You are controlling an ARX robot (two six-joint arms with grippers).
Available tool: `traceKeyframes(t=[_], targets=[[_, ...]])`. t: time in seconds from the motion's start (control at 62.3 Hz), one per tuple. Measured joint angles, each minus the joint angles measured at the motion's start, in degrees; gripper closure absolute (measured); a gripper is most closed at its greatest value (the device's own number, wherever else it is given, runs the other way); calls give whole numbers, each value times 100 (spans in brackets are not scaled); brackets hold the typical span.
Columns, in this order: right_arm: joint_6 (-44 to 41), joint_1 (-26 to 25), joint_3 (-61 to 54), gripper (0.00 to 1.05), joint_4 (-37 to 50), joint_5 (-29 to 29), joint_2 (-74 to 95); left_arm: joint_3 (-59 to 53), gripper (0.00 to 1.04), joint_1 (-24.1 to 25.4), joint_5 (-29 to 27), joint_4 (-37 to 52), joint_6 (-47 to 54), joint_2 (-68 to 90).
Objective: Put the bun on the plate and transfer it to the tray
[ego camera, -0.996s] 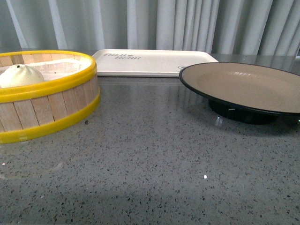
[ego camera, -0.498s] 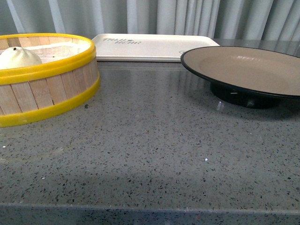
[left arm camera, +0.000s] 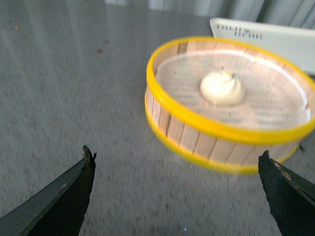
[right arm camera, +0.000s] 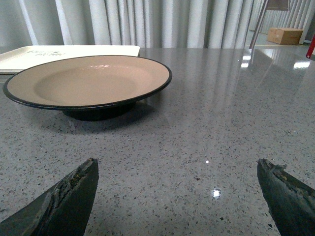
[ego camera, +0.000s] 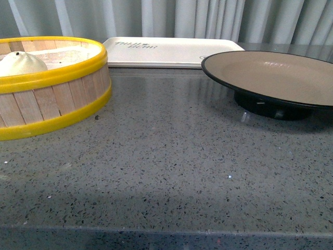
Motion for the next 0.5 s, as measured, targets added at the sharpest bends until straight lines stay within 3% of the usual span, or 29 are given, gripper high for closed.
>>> traceKeyframes(t=[0.145,0.337,0.498], targets=[[0,0,0,8,0,0,0,1102,7,-745,-348,553,13,1408],[0,0,0,8,0,0,0,2583,7,-1753,-608,568,70,3248],[0,0,0,8,0,0,0,3453,7,-2094,-809,350,197,4651]])
